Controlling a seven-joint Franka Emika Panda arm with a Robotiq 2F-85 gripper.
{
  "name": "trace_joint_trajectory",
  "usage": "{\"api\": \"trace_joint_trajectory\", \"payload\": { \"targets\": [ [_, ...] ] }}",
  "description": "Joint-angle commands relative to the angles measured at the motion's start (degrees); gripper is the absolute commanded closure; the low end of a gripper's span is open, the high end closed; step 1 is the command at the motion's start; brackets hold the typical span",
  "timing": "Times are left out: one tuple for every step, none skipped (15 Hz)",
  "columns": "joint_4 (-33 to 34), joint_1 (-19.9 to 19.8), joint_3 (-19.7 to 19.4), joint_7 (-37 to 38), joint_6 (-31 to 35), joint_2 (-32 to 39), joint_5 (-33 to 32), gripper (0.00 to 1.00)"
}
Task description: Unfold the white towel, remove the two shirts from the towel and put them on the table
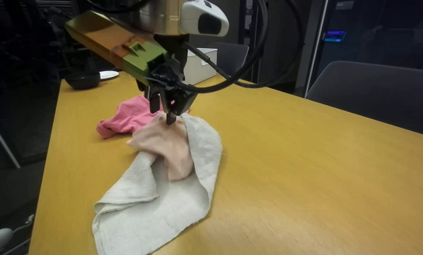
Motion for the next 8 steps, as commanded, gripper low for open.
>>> {"api": "trace_joint_trajectory", "payload": {
  "targets": [
    [2.0,-2.2,3.6,1.7,-5.0,-0.6,-3.3,0.20],
    [2.5,-2.6,4.4,2.2,-6.5,-1.1,-4.4,0.13],
    [3.2,-2.8,4.8,2.1,-8.6,-2.0,-5.3,0.05],
    [3.8,-3.1,5.4,2.2,-9.9,-2.6,-6.2,0.01],
    [4.6,-3.2,5.9,2.2,-11.2,-3.3,-6.9,0.00],
    [5.2,-3.0,6.2,1.9,-12.3,-4.0,-7.3,0.00],
    [5.9,-2.9,6.5,1.9,-13.3,-4.7,-7.6,0.00],
    [6.6,-2.6,6.6,1.5,-14.4,-5.2,-7.6,0.00]
  ]
}}
